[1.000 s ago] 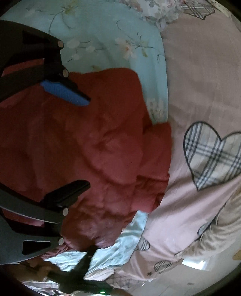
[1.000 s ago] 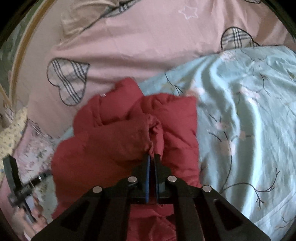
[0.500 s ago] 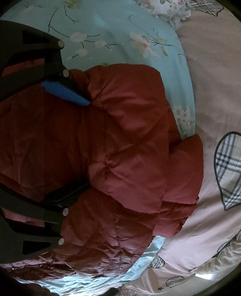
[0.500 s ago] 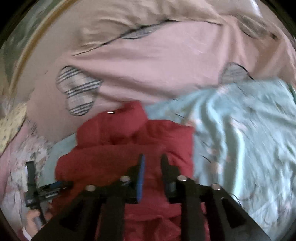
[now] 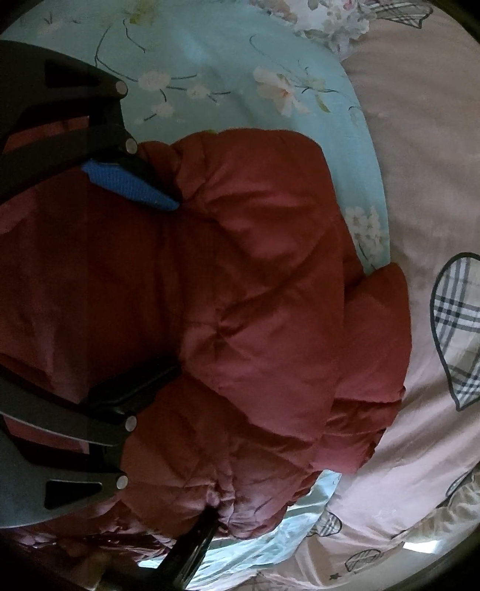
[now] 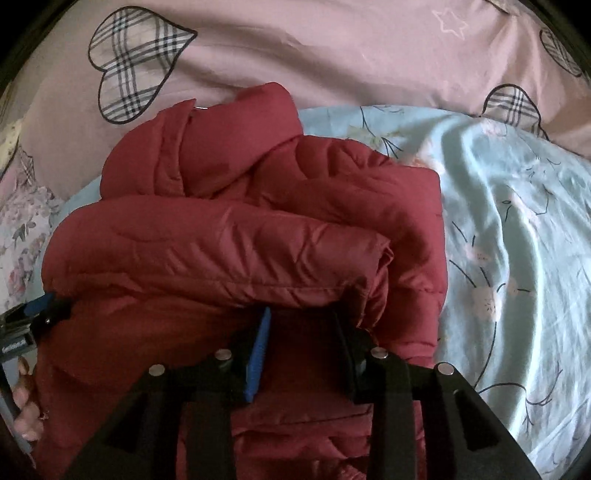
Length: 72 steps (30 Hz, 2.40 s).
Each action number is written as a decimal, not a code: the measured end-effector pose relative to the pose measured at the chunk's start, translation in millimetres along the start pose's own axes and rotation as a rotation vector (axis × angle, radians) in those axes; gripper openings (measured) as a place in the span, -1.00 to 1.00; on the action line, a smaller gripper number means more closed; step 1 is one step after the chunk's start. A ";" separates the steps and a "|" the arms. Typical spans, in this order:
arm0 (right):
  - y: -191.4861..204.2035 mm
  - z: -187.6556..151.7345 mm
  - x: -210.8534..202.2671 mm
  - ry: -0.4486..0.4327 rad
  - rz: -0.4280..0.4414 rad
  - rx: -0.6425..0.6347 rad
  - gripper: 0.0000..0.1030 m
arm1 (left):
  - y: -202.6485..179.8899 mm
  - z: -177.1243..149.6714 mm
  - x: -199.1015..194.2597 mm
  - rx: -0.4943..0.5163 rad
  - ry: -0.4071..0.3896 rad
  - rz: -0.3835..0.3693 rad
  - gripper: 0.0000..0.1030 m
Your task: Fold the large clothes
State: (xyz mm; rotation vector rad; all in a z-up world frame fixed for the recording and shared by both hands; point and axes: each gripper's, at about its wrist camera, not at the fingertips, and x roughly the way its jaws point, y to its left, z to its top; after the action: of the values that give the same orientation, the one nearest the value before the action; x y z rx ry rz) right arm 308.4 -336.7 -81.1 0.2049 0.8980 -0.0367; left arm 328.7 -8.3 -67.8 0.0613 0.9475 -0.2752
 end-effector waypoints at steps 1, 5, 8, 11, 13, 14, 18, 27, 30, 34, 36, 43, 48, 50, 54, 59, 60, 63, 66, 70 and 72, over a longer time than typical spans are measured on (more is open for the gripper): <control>0.8 -0.9 1.2 0.000 -0.002 -0.001 -0.36 | 0.9 -0.6 -3.1 -0.004 -0.005 -0.003 0.60; -1.0 -1.4 2.7 -0.005 0.009 0.011 -0.36 | 11.8 -5.3 -10.6 -0.040 -0.017 -0.007 0.60; -0.1 0.1 0.0 0.000 0.009 0.023 -0.35 | 13.6 -7.8 0.5 -0.027 0.014 0.003 0.61; 4.7 2.5 -16.6 -0.019 0.004 0.034 -0.28 | 14.3 -8.6 4.9 -0.027 0.020 0.002 0.61; 10.3 4.3 -31.0 -0.062 -0.004 0.015 -0.28 | 15.0 -9.4 5.3 -0.027 0.021 0.001 0.61; 13.3 5.5 -37.0 -0.082 -0.003 0.006 -0.28 | 14.6 -9.5 5.7 -0.024 0.021 0.003 0.61; 14.4 5.7 -19.6 -0.021 -0.052 -0.028 -0.24 | 12.8 -8.6 3.1 -0.025 0.024 0.009 0.61; 0.9 -3.6 -0.5 0.007 -0.004 -0.003 -0.25 | 28.6 -17.1 -0.4 -0.066 0.035 -0.012 0.63; 0.2 -4.9 -0.7 0.002 0.000 0.001 -0.25 | 34.5 -17.5 7.7 -0.090 0.046 -0.030 0.67; 2.1 -5.7 1.7 -0.001 0.002 0.003 -0.25 | 34.5 -19.1 11.6 -0.082 0.043 -0.021 0.71; 2.5 -6.4 1.5 -0.001 0.002 0.005 -0.25 | 35.9 -18.6 12.6 -0.085 0.047 -0.022 0.72; 2.8 -1.8 -5.1 0.011 0.005 0.025 -0.19 | 33.6 -11.2 11.4 -0.091 0.075 0.003 0.74; -5.0 -5.5 -44.9 -0.025 0.057 0.084 -0.07 | 37.5 -15.4 -14.3 -0.105 0.064 0.001 0.72; -7.1 -10.3 -65.1 -0.048 0.064 0.085 0.04 | 42.2 -22.8 -26.8 -0.122 0.057 0.002 0.72; -11.5 -27.0 -95.2 -0.053 0.102 0.089 0.12 | 46.8 -49.2 -55.8 -0.146 0.048 -0.014 0.72; -8.8 -54.0 -124.2 -0.036 0.136 0.066 0.22 | 51.5 -87.9 -82.5 -0.169 0.063 -0.002 0.72; -8.1 -61.4 -130.2 -0.033 0.147 0.066 0.24 | 52.2 -94.7 -86.8 -0.173 0.070 0.003 0.72; -7.8 -79.6 -143.1 -0.026 0.177 0.074 0.36 | 55.8 -115.0 -100.4 -0.188 0.078 0.001 0.72; -9.9 -98.5 -155.8 -0.025 0.187 0.086 0.37 | 59.5 -129.8 -112.4 -0.192 0.083 -0.003 0.72; -17.5 -120.5 -168.5 -0.010 0.192 0.119 0.38 | 62.5 -142.8 -126.6 -0.194 0.084 -0.006 0.72; -20.5 -127.1 -173.2 -0.005 0.190 0.130 0.39 | 64.9 -147.9 -132.9 -0.200 0.084 -0.013 0.72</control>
State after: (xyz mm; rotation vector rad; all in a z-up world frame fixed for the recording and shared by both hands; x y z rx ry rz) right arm 99.7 -341.6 -26.3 0.4105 0.8682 0.0803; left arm 155.0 106.9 -51.3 -0.1176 1.0551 -0.1893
